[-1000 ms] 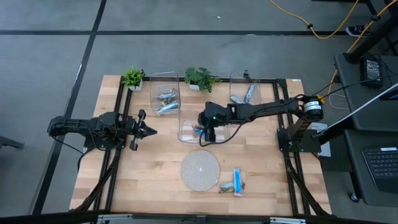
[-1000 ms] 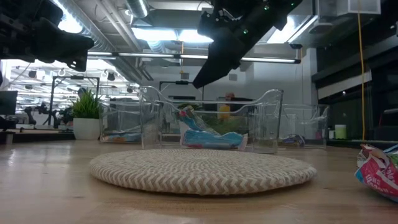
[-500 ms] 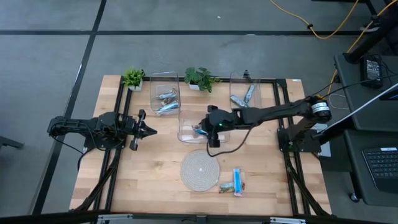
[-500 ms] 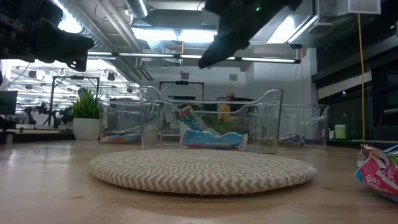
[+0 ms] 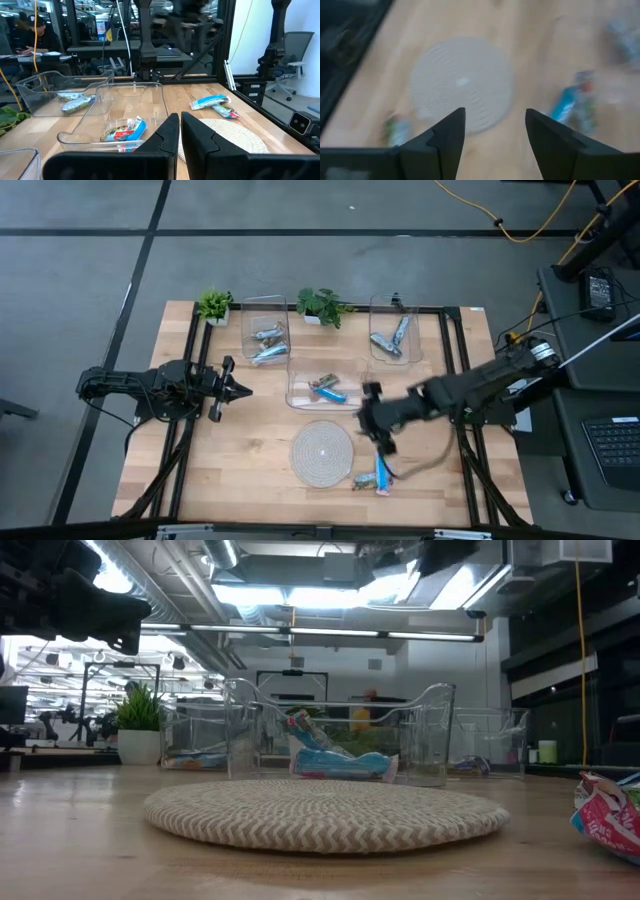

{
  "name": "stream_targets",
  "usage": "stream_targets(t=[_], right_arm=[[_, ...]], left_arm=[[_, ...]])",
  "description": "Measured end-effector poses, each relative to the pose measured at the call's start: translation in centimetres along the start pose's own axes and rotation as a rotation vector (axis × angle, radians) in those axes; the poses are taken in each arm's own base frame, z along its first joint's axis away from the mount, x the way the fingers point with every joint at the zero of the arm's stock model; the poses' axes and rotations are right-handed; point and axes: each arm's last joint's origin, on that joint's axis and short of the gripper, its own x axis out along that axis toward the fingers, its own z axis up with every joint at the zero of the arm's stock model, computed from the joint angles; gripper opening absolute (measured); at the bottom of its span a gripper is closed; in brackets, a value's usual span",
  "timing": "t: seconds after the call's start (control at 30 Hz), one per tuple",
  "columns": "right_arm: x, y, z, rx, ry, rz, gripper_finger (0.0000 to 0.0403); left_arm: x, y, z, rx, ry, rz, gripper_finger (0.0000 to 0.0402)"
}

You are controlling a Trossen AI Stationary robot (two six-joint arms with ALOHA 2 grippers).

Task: Pick and place Granola Bars by type
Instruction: Put the red granola bar into the bottom transparent bin

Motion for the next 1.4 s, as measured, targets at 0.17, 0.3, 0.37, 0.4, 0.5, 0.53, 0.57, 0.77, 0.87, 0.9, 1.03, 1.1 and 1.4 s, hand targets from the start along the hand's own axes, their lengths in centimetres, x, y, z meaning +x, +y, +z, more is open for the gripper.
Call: stream_targets(t=[0.17, 0.3, 0.37, 0.4, 0.5, 0.53, 0.57, 0.77, 0.87, 0.9, 1.03, 1.1, 1.4], right_arm=[[-1.0, 5.2, -1.3, -0.050, 0.063, 0.107, 0.0210], [-2.0, 8.0, -2.0, -0.100, 0.059, 0.171, 0.0210], [-2.4, 8.9, -2.2, -0.131, 0.054, 0.182, 0.0210], [-2.5, 9.3, -2.3, -0.145, 0.051, 0.184, 0.0210], [-2.8, 9.8, -2.5, -0.177, 0.045, 0.193, 0.0210], [-2.8, 9.9, -2.5, -0.190, 0.042, 0.195, 0.0211], [-2.8, 9.9, -2.5, -0.196, 0.038, 0.195, 0.0213], [-2.8, 9.9, -2.4, -0.219, 0.032, 0.196, 0.0248], [-2.2, 10.2, -2.6, -0.240, 0.049, 0.196, 0.0274], [-1.8, 10.3, -2.6, -0.249, 0.060, 0.195, 0.0281], [0.4, 11.1, -3.2, -0.321, 0.121, 0.185, 0.0297], [1.6, 11.6, -3.6, -0.356, 0.158, 0.179, 0.0298], [5.7, 13.1, -5.4, -0.364, 0.314, 0.235, 0.0299]], left_arm=[[0.0, 0.0, 0.0, 0.000, -0.001, 0.000, 0.0015], [0.0, 0.0, 0.0, 0.000, 0.000, 0.000, 0.0013], [0.0, 0.0, 0.0, 0.000, 0.000, 0.000, 0.0011], [0.0, 0.0, 0.0, 0.000, 0.000, 0.000, 0.0011], [0.0, 0.0, 0.0, 0.000, 0.000, 0.000, 0.0012], [0.0, 0.0, 0.0, 0.000, 0.000, 0.000, 0.0013], [0.0, 0.0, 0.0, 0.000, 0.000, 0.000, 0.0013], [0.0, 0.0, 0.0, 0.000, 0.000, -0.001, 0.0010], [0.0, 0.0, 0.0, 0.000, -0.001, 0.000, 0.0011], [0.0, 0.0, 0.0, 0.000, 0.000, 0.000, 0.0012], [0.0, 0.0, 0.0, 0.000, 0.000, 0.000, 0.0015], [0.0, 0.0, 0.0, 0.000, 0.000, 0.000, 0.0015], [0.0, 0.0, 0.0, 0.000, -0.001, 0.000, 0.0013]])
